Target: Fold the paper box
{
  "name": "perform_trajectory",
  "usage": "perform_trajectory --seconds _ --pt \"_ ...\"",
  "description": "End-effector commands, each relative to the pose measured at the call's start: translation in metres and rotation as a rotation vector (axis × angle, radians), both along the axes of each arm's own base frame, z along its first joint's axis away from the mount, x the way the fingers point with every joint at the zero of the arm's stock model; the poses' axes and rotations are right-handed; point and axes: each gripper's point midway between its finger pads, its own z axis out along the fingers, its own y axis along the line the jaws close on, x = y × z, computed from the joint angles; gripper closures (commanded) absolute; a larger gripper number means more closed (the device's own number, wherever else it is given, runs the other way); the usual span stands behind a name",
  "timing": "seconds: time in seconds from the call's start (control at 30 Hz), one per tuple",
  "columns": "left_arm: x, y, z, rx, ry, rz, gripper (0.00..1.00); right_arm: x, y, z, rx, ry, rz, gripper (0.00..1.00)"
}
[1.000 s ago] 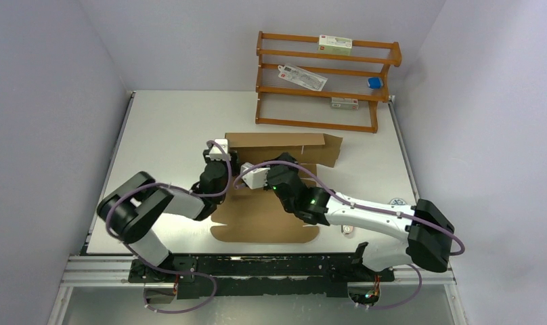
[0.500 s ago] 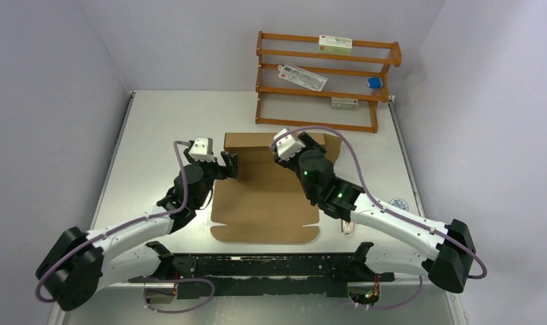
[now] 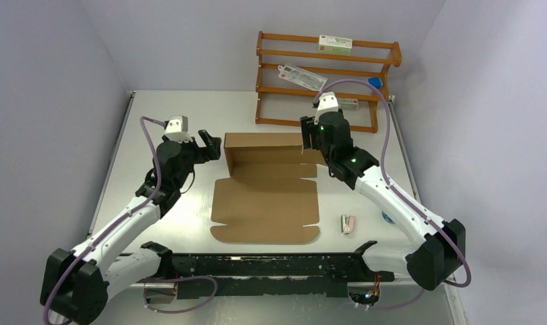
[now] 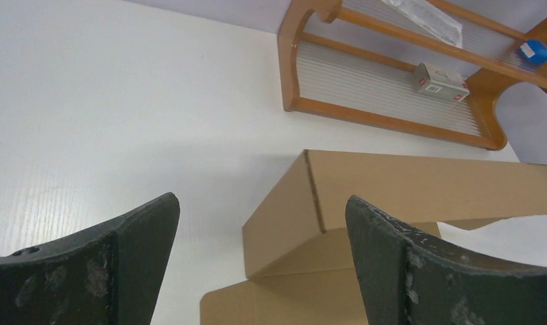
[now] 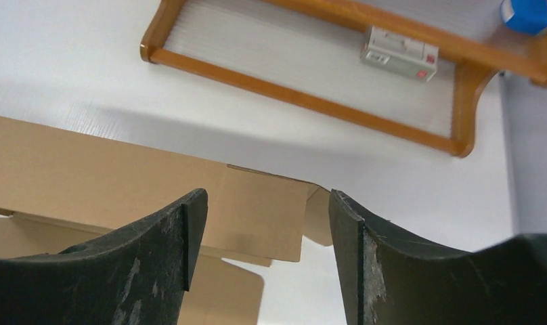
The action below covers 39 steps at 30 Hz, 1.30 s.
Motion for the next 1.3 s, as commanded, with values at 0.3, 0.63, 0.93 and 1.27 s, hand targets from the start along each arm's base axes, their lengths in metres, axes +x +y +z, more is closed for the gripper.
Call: perform_trajectory --seconds 0.3,0.63,0.93,1.27 --pt "0.034 -0.026 -0.024 -0.088 0.141 -0.165 0.05 0.006 0.012 -0.046 0.248 0.208 -0.060 0.36" --pt "0.034 -0.047 -0.037 -0.127 0.187 -0.267 0.12 0.003 0.012 -0.065 0.311 0.237 -0.077 0.40" --pt "0.031 -0.048 -0.053 -0.125 0.223 -0.273 0.13 0.001 -0.003 -0.062 0.337 0.192 -0.136 0.38" --pt "0.029 -0.052 -0.058 -0.129 0.239 -0.299 0.14 0.003 0.014 -0.073 0.424 0.242 -0.091 0.35"
